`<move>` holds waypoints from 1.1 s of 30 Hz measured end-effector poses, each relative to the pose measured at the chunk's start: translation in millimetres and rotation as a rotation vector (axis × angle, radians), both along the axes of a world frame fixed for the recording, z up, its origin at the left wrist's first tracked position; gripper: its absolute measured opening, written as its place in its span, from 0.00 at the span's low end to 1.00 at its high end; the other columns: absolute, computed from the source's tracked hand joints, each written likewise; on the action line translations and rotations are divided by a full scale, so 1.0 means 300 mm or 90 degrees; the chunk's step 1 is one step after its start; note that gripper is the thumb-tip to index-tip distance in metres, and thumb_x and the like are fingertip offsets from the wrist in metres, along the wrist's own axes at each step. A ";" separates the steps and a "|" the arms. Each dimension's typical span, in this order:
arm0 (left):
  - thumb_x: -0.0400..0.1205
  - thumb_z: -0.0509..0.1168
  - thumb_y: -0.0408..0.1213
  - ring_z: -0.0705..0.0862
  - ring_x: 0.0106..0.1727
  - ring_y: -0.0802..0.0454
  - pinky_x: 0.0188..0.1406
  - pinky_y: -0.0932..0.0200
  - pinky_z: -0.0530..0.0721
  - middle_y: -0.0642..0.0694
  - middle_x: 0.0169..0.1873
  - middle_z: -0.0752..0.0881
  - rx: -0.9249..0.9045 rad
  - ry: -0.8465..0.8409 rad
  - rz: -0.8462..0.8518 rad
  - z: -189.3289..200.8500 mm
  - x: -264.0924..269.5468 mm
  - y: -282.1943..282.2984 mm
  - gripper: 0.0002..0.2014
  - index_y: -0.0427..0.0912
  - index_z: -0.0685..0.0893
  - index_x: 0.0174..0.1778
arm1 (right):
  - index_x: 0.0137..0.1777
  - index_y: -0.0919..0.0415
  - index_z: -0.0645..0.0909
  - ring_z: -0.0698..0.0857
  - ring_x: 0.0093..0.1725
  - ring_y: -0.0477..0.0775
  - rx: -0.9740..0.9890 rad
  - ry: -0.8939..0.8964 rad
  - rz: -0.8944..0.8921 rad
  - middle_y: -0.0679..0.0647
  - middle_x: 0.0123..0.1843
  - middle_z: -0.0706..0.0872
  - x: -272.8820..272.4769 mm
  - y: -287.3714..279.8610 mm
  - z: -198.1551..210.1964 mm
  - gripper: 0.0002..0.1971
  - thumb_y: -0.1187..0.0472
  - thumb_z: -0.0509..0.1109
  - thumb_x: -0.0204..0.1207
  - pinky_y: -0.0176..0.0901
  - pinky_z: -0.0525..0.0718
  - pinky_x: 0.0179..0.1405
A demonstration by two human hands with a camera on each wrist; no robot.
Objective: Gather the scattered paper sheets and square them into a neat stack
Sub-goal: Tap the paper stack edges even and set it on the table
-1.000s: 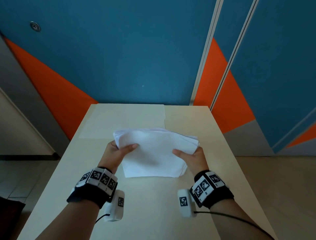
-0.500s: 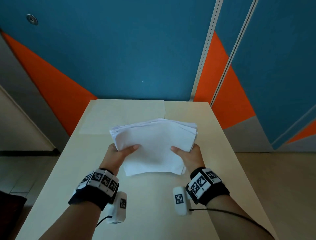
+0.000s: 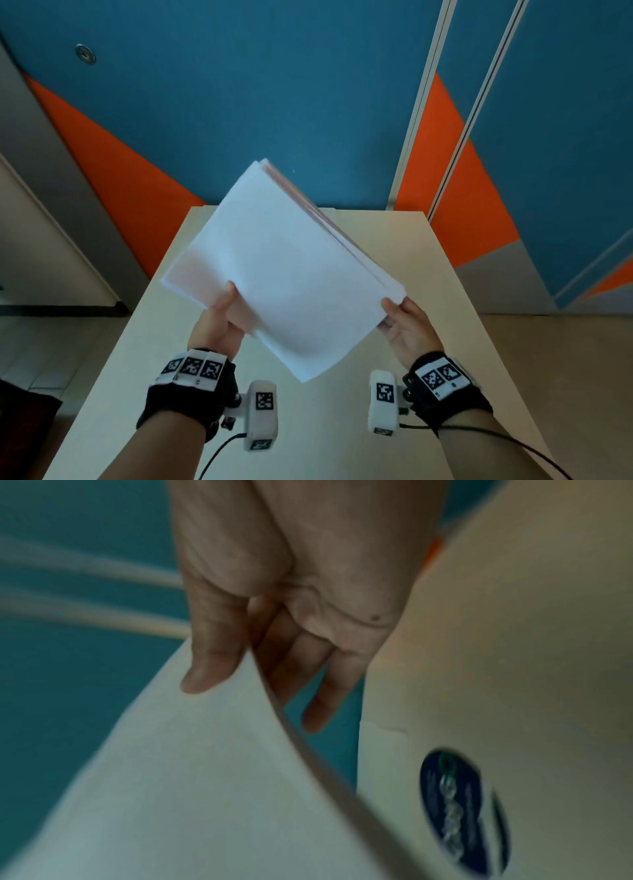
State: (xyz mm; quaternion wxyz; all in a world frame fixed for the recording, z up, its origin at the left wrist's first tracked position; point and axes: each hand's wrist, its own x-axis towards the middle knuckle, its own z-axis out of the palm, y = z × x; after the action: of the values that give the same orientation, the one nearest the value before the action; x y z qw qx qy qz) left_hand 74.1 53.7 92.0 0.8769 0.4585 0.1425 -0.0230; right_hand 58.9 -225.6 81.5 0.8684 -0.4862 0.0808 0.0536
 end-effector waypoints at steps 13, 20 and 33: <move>0.42 0.86 0.48 0.91 0.49 0.52 0.43 0.59 0.88 0.47 0.48 0.92 0.234 -0.068 -0.281 0.051 -0.050 0.218 0.45 0.46 0.84 0.59 | 0.45 0.55 0.88 0.90 0.49 0.49 -0.363 -0.040 0.010 0.50 0.47 0.92 0.034 -0.019 0.188 0.22 0.49 0.84 0.51 0.49 0.86 0.58; 0.64 0.78 0.34 0.86 0.49 0.43 0.49 0.52 0.84 0.45 0.42 0.90 0.300 -0.106 -0.002 0.059 -0.041 0.094 0.15 0.45 0.86 0.46 | 0.54 0.66 0.86 0.89 0.41 0.35 -0.428 -0.044 -0.001 0.46 0.43 0.90 0.007 0.076 0.162 0.11 0.68 0.74 0.72 0.44 0.84 0.62; 0.53 0.76 0.44 0.88 0.51 0.41 0.44 0.57 0.86 0.41 0.47 0.91 0.354 -0.079 -0.073 -0.050 -0.037 0.083 0.30 0.37 0.87 0.51 | 0.51 0.62 0.83 0.89 0.46 0.49 -0.410 0.042 -0.039 0.55 0.46 0.88 0.000 0.049 0.017 0.16 0.76 0.77 0.64 0.38 0.87 0.47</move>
State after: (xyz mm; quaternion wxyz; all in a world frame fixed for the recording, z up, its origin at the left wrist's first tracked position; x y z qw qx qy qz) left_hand 63.2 78.7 76.9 0.7221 0.6889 0.0632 -0.0047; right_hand 58.8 -210.8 86.5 0.6680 -0.7314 0.1364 0.0152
